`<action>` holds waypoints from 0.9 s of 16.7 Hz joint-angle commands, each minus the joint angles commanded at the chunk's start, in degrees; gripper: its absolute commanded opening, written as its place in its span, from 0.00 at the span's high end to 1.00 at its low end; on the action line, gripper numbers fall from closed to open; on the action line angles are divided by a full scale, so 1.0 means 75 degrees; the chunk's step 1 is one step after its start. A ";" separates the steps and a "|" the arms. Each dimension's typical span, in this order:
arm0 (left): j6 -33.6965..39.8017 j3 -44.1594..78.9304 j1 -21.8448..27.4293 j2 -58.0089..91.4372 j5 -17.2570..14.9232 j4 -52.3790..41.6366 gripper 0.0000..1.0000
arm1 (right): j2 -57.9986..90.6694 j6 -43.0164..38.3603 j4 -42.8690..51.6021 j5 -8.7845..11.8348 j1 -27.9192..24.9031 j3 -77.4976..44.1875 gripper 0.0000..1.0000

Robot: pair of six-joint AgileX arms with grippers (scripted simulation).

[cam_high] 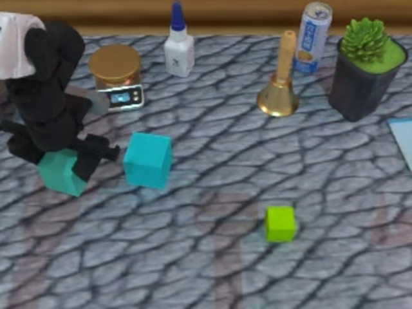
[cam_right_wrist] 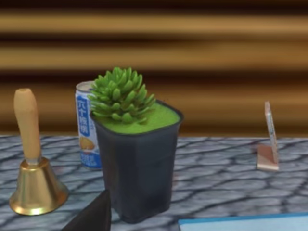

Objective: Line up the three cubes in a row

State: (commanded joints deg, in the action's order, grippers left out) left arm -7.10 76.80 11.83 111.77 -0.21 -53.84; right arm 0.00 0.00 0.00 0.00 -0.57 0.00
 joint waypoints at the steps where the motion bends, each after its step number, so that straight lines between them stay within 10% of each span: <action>1: -0.0013 -0.0018 0.0041 0.0029 0.0003 0.0019 1.00 | 0.0000 0.0000 0.0000 0.0000 0.0000 0.0000 0.00; 7: 0.1245 0.0861 0.0965 0.0588 0.0028 -0.0392 1.00 | 0.0000 0.0000 0.0000 0.0000 0.0000 0.0000 0.00; 15: 0.5796 0.3088 0.3671 0.1842 0.0088 -0.1471 1.00 | 0.0000 0.0000 0.0000 0.0000 0.0000 0.0000 0.00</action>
State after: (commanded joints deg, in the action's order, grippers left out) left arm 36.37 99.96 39.36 125.58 0.44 -64.87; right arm 0.00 0.00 0.00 0.00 -0.57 0.00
